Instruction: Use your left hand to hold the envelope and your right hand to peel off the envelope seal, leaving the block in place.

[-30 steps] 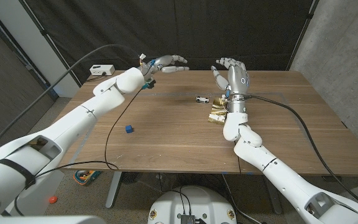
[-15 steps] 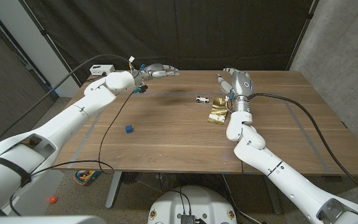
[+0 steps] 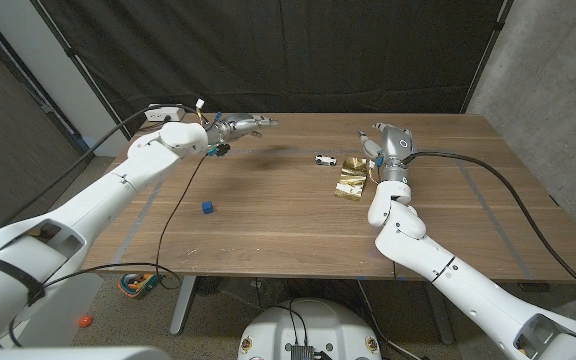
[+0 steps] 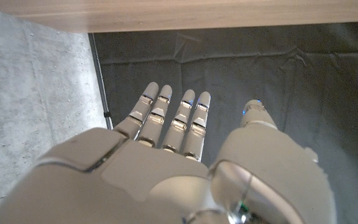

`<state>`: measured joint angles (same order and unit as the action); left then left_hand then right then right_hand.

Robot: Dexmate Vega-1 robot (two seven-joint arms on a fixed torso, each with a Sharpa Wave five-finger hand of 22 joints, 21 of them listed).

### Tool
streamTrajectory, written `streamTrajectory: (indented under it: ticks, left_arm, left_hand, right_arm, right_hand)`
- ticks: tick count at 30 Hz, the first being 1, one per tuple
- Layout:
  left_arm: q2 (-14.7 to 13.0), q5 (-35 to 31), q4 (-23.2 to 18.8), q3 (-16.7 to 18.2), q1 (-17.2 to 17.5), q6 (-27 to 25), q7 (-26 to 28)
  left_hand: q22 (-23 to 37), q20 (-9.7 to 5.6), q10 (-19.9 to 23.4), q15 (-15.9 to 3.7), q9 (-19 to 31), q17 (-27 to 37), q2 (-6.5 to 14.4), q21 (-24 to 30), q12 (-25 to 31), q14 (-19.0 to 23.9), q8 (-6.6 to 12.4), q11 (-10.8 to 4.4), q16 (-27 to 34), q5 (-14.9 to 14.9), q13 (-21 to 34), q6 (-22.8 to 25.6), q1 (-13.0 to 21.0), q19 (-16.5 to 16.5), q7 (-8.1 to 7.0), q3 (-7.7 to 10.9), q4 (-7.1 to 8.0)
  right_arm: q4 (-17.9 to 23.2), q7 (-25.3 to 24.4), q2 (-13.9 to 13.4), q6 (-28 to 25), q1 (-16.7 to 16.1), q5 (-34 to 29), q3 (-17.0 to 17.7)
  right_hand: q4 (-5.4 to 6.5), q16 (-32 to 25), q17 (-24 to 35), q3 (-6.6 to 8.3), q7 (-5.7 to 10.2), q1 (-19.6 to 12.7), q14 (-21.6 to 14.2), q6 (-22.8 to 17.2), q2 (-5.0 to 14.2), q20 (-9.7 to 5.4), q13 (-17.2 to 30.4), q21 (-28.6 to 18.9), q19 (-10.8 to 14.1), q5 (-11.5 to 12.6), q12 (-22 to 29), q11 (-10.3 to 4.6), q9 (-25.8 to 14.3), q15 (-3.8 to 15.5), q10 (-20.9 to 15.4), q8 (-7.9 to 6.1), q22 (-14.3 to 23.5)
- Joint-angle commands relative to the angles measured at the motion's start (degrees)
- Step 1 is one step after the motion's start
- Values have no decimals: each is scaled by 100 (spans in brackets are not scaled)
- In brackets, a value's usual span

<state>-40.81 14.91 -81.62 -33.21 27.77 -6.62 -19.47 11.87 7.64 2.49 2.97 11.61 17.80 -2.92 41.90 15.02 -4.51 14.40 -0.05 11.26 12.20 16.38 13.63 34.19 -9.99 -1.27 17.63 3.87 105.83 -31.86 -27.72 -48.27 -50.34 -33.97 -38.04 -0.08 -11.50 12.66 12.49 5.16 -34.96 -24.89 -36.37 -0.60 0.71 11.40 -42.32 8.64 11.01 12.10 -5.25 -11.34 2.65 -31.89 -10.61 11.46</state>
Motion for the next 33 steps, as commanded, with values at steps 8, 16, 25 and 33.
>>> streamTrajectory:
  ticks: [8, 16, 25, 33]
  left_arm:
    - [106, 516, -284, -60, 34, -589, 358]
    - [190, 511, -284, -161, -64, -634, 391]
    - [286, 462, -197, -281, -193, -672, 384]
    - [291, 459, -174, -304, -225, -682, 378]
  left_hand:
    - [18, 9, 92, 3, 22, 2, -12, 20, 46, 31, 73, 2, 71, 13, 28, 222, -44, -378, 47, -59, 12]
    - [17, 19, 102, 0, 24, -5, -8, 24, 48, 29, 89, 3, 79, 13, 31, 295, -43, -368, 46, -68, 11]
    - [16, 18, 97, -7, 27, -13, -2, 27, 45, 29, 100, -3, 88, 14, 33, 356, -35, -363, 54, -76, 5]
    - [15, 25, 86, 3, 29, -21, 9, 30, 40, 15, 90, 3, 91, 16, 36, 364, -21, -355, 64, -78, -2]
  right_arm:
    - [-86, 562, -370, -929, 328, 1009, -184]
    - [-61, 694, -499, -1368, 510, 1323, -354]
    - [160, 1053, -723, -1734, 653, 1918, -467]
    - [328, 1282, -938, -1780, 774, 2393, -617]
  right_hand:
    - [75, -62, 36, -146, -113, 263, -66, -181, -43, 86, 27, 46, -144, 22, 101, 94, -21, 359, -114, -106, -1]
    - [126, -111, 58, -228, -150, 402, -158, -257, -87, 135, 34, 83, -226, 39, 132, 108, -23, 359, -160, -136, -5]
    - [250, -116, 122, -439, -270, 743, -85, -816, -216, 233, 60, 176, -403, 93, 143, 209, -78, 271, -99, -364, -10]
    - [265, 98, 120, -487, -373, 809, 612, -958, -172, 292, 64, 278, -602, 149, 6, 331, -72, -29, 388, -373, -2]
